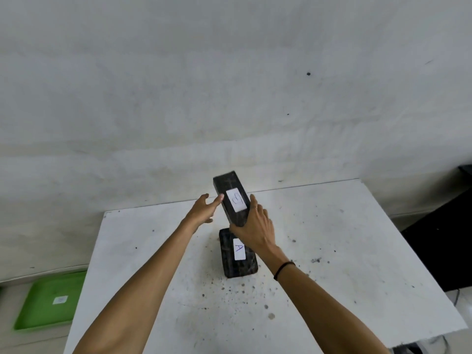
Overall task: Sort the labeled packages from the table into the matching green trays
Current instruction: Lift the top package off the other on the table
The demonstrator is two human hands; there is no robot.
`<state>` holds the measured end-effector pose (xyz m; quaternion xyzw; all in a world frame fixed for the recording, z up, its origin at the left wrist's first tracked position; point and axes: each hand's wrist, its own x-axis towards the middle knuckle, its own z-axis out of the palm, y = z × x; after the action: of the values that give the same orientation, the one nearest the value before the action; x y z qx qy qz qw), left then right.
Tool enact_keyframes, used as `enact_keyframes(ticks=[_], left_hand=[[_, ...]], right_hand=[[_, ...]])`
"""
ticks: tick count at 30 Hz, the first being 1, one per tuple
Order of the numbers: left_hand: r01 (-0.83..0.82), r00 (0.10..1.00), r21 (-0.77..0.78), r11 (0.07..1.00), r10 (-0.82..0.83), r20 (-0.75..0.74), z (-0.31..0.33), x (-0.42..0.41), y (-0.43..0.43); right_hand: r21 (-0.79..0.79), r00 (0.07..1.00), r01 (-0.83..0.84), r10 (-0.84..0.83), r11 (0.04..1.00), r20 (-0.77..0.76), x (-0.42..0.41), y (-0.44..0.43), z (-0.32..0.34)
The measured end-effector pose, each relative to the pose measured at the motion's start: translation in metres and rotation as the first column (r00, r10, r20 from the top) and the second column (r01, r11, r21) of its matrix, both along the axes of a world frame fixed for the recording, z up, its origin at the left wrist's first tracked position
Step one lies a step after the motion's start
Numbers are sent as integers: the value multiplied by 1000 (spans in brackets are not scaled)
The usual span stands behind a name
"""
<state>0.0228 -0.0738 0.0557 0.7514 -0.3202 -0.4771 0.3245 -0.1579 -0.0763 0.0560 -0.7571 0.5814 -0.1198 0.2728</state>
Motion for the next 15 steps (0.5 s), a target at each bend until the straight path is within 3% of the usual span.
enact_keyframes(ticks=[3,5,10,15], left_hand=[[-54,984,-158,986,25,-178,31,-7,-16],[-56,980,-285,957,-2,-200,51,-12,-22],[63,991,-441,895,-108,-77,106,-11,-21],[319,947,-429,845,-296,123,166,6,-8]], right_hand=[[-119,995,36,-25,992,92,1,-11,38],[-186,991,43,-20,982,129,1,-13,56],[-183,962,32,20,983,273,-2,-13,89],[-308,896,146,6,940,443,-10,-42,140]])
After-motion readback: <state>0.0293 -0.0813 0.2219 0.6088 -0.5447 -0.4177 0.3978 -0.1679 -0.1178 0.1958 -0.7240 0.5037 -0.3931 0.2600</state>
